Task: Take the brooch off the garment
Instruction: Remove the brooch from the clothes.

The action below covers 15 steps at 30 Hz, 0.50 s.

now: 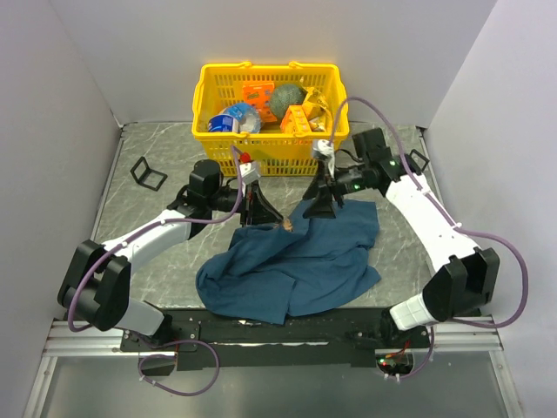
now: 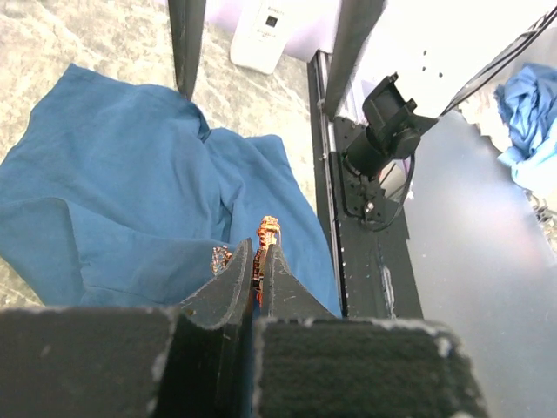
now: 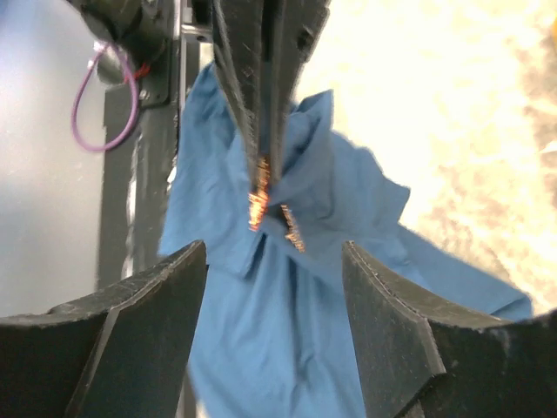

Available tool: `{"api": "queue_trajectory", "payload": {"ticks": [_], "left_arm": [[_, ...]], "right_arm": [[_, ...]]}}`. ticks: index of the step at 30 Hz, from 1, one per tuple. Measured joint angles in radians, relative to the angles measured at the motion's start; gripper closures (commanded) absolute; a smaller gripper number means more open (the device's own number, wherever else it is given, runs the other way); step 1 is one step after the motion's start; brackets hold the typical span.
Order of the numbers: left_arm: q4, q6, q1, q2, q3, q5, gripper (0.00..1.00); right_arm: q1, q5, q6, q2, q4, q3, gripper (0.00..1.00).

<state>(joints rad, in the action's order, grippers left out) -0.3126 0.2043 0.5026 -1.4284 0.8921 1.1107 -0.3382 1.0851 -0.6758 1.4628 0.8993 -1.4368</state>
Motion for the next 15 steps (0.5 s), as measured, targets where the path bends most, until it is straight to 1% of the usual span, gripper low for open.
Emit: {"api": "queue_trajectory", "payload": {"ticks": [2,5,7,11,15], "left_arm": [[-0.022,0.023,0.000,0.000,0.000,0.000,0.99],[-0.053,0.056,0.000,0.000,0.000,0.001,0.99],[-0.068,0.074,0.000,0.000,0.004,0.001,0.99],[-0.088,0.098,0.000,-0.002,0.023,0.001,0.99],[-0.109,0.109,0.000,-0.002,0.028,0.000,0.99]], "right_arm": [[0.034,0.053,0.039,-0.029,-0.116,0.109,0.31],[0.046,0.096,0.138,-0.058,-0.339,0.287,0.32],[0.046,0.103,0.216,-0.058,-0.466,0.358,0.33],[0.039,0.062,0.335,-0.032,-0.656,0.388,0.36],[0.025,0.002,0.374,0.012,-0.743,0.387,0.38]]}}
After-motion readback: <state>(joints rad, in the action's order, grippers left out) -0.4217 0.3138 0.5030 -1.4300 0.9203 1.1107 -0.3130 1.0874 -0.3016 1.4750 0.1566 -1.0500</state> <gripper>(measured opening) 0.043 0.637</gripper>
